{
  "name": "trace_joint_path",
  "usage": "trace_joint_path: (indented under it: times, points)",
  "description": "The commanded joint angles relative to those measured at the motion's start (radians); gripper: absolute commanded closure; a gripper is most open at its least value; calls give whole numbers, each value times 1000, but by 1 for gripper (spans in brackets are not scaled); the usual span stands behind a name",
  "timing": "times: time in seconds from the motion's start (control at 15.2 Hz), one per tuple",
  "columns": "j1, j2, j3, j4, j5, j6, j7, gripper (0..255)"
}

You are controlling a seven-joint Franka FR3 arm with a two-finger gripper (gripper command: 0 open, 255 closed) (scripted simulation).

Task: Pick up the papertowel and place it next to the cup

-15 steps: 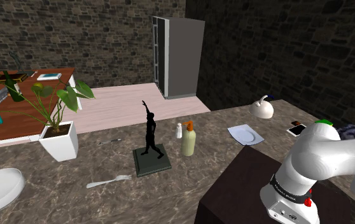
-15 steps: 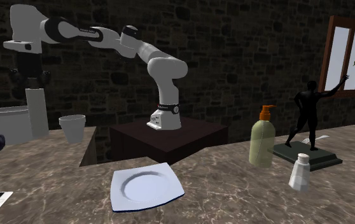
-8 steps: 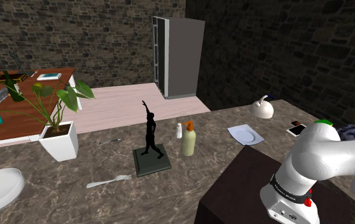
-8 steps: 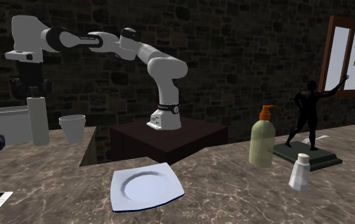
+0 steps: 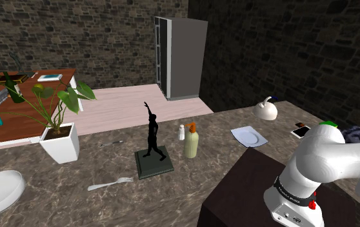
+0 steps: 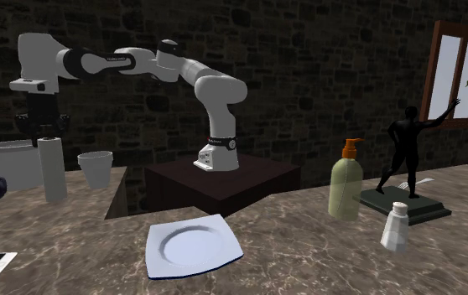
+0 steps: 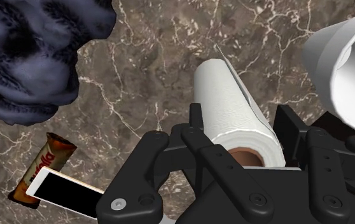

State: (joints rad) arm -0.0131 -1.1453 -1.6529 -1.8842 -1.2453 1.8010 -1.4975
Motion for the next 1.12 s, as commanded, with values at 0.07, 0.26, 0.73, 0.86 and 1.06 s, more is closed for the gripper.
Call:
trace_joint_path:
  times: [0.07, 0.26, 0.73, 0.86, 1.06]
  points:
    - [2, -1, -3, 0, -2, 2, 1, 255]
    - [2, -1, -3, 0, -2, 2, 1, 255]
    - [2, -1, -3, 0, -2, 2, 1, 0]
    - [-10, 22, 41, 8, 33, -32, -9, 0]
    - [-18, 43, 78, 21, 65, -65, -18, 0]
